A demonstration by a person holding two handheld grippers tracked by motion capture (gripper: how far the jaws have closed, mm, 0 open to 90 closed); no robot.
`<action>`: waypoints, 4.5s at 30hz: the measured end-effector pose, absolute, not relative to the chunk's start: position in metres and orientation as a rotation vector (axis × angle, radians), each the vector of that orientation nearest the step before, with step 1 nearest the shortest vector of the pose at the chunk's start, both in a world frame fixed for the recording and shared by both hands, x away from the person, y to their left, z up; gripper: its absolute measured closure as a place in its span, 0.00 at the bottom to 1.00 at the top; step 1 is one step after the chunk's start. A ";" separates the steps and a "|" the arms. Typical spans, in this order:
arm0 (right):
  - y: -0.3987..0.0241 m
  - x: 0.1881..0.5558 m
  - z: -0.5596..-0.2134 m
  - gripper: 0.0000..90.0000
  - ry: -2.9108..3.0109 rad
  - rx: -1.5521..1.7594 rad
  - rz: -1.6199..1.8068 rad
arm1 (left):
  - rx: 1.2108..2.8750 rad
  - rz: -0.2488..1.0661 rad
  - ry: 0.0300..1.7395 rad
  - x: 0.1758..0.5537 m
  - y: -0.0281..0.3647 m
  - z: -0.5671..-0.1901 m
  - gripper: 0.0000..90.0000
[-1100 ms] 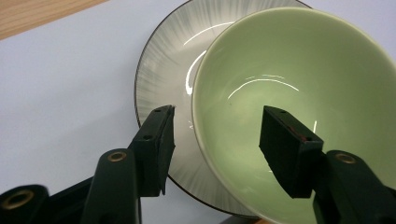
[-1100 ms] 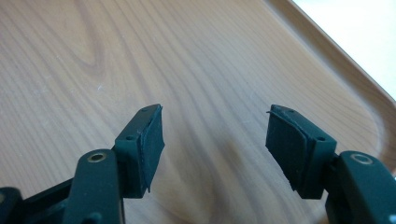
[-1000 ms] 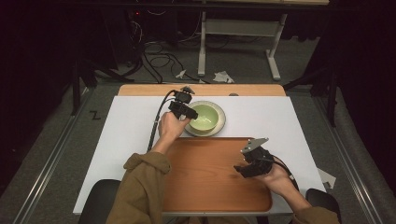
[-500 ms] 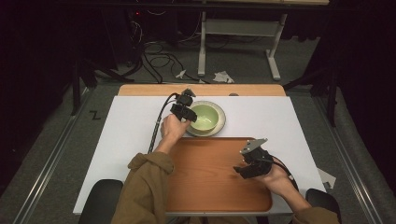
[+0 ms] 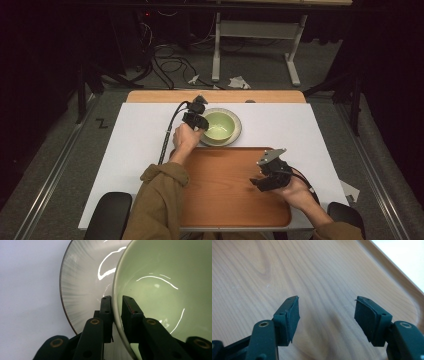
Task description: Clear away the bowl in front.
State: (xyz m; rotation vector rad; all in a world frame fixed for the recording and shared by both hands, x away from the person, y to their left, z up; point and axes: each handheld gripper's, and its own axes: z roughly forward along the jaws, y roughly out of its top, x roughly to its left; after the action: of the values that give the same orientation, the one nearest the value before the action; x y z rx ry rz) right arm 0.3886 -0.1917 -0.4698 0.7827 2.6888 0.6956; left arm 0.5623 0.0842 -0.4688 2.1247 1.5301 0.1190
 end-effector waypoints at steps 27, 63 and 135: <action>-0.192 0.389 -0.471 0.41 2.690 0.777 0.681 | 2.065 0.153 1.430 0.552 0.088 -0.441 0.91; -0.193 0.389 -0.471 0.41 2.691 0.779 0.670 | 2.122 0.101 1.185 0.511 0.083 -0.397 0.91; -0.196 0.390 -0.471 0.41 2.679 0.815 0.682 | 2.170 -0.002 0.945 0.425 0.084 -0.391 0.91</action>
State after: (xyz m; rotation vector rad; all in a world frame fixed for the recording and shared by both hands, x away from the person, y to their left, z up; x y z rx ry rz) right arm 0.3899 -0.1955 -0.4707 0.8150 2.6791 0.6819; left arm 0.4248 0.0845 -0.3914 2.1696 0.9453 -0.0024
